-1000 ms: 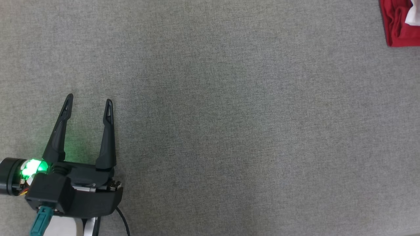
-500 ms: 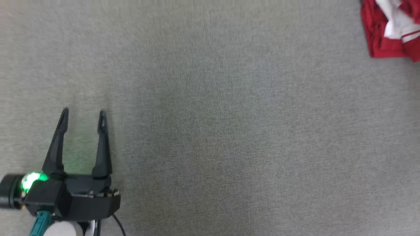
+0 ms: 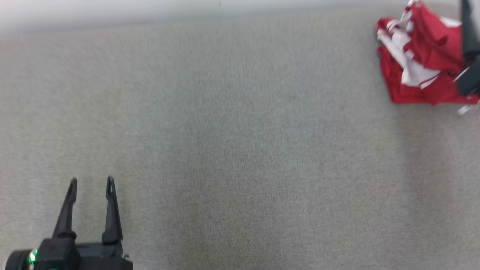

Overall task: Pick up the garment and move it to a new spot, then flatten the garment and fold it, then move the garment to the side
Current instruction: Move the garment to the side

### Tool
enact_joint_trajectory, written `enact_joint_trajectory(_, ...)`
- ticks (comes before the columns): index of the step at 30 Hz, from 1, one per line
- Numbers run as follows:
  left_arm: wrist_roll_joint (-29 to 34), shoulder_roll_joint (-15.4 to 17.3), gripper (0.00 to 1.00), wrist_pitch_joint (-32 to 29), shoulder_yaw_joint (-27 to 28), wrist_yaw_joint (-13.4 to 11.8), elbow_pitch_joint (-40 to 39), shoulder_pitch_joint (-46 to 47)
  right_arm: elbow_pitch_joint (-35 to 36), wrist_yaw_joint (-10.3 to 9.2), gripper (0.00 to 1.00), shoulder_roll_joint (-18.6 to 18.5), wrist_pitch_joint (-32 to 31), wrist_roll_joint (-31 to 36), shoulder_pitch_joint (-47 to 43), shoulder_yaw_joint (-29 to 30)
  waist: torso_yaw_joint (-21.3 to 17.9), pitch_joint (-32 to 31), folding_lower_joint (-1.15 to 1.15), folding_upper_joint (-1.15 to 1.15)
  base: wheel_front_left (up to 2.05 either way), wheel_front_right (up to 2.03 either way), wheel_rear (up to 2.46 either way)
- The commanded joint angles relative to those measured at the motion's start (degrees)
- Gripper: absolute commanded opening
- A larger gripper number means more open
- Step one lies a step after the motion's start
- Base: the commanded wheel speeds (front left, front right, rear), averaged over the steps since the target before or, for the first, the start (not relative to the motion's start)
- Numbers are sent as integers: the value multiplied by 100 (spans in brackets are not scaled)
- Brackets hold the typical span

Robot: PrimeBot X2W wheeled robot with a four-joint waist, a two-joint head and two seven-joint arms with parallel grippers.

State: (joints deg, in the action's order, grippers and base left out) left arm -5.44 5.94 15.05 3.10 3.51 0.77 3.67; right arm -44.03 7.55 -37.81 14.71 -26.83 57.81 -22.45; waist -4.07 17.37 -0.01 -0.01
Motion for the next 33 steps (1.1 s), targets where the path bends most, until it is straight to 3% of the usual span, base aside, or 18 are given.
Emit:
enact_joint_trajectory(1,0,-11,100,16,20,-3,45,-105,41,-18,100,135,40,49,-191,110,73,-508,1,1,0,0,0)
enact_joint_trajectory(3,24,-47,100,17,12,-4,161,-239,282,-17,100,542,48,260,-636,439,102,-717,1,1,0,0,0)
enact_joint_trajectory(9,32,-96,100,16,-40,46,351,-334,979,-17,100,1050,49,727,-1630,1122,267,-1059,1,1,0,0,0)
enact_joint_trajectory(19,30,-142,100,16,-36,56,531,-520,2089,-17,100,1633,50,1178,-3308,1780,414,-1462,1,1,0,0,0)
enact_joint_trajectory(33,106,-152,100,16,-49,46,697,-624,2841,-17,100,2626,43,1697,-5143,2652,405,-1713,1,1,0,0,0)
